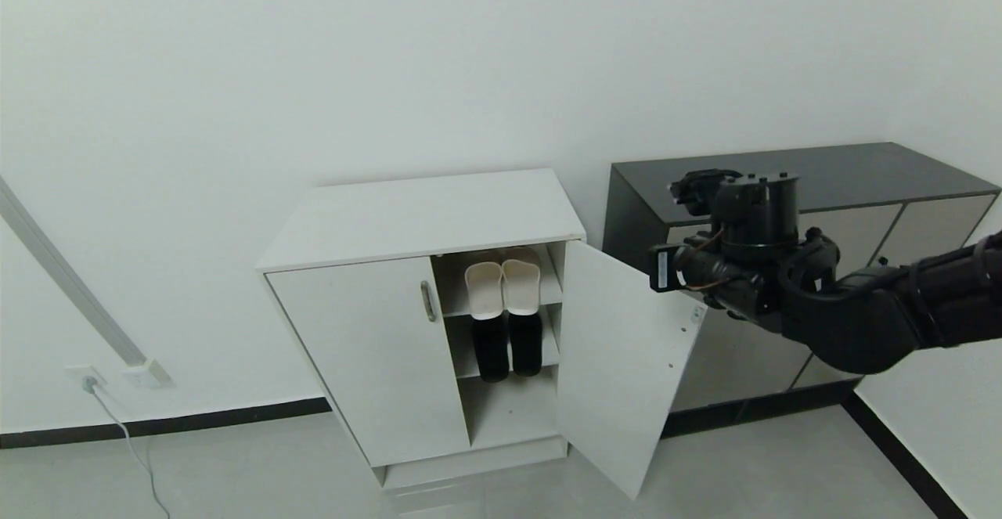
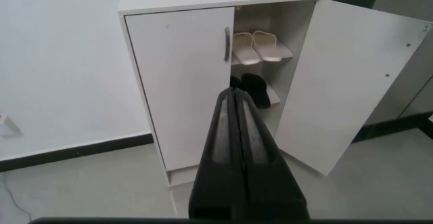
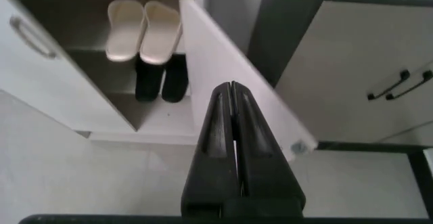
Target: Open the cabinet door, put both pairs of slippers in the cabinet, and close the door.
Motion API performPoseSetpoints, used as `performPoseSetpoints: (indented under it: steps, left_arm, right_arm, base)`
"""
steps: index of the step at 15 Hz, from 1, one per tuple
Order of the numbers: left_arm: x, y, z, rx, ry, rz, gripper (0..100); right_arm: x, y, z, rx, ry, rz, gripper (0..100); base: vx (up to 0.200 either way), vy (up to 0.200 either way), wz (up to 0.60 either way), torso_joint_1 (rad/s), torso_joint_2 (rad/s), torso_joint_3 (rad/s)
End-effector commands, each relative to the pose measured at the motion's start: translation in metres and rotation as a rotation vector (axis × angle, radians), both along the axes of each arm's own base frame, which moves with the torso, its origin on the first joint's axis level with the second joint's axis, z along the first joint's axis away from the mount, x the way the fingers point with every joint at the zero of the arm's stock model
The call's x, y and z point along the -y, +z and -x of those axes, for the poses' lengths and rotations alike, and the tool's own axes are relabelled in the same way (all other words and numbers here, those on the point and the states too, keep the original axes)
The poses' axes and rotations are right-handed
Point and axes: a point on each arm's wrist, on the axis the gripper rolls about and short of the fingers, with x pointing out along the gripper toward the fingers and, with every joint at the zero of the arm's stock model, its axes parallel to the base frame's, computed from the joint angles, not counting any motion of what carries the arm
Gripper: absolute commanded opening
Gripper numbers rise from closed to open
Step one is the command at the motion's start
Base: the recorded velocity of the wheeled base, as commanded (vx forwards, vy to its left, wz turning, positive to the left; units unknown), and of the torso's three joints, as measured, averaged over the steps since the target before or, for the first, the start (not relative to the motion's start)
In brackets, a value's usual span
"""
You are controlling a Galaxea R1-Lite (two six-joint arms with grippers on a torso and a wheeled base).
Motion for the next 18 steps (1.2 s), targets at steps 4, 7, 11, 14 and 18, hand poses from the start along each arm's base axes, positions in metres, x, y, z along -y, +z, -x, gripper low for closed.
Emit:
performPoseSetpoints:
  steps: [4,7,11,14,18]
  left_arm:
    - [0.000,0.000,0.000,0.000,0.000,0.000,0]
    - [0.000,0.000,0.000,0.000,0.000,0.002,0]
    - [0.000,0.000,0.000,0.000,0.000,0.000,0]
    - [0.000,0.000,0.000,0.000,0.000,0.000,0]
    - [0.000,0.000,0.000,0.000,0.000,0.000,0]
  right_arm:
    - [0.018,-0.002,-0.067,-0.104,-0.030,-0.043,0]
    - [0.021,-0.008,-0.098,-0.150,-0.067,-0.058,0]
    - [0.022,-0.024,-0.124,-0.199,-0.092,-0.045,0]
    - [0.021,-0.030,-0.130,-0.200,-0.095,-0.044,0]
    - [0.021,-0.040,-0.136,-0.214,-0.102,-0.040,0]
  base:
    - [0.000,0.000,0.00,0.000,0.00,0.000]
    - [0.000,0.000,0.00,0.000,0.00,0.000]
    - [0.000,0.000,0.00,0.000,0.00,0.000]
    - [0.000,0.000,0.00,0.000,0.00,0.000]
    - [0.000,0.000,0.00,0.000,0.00,0.000]
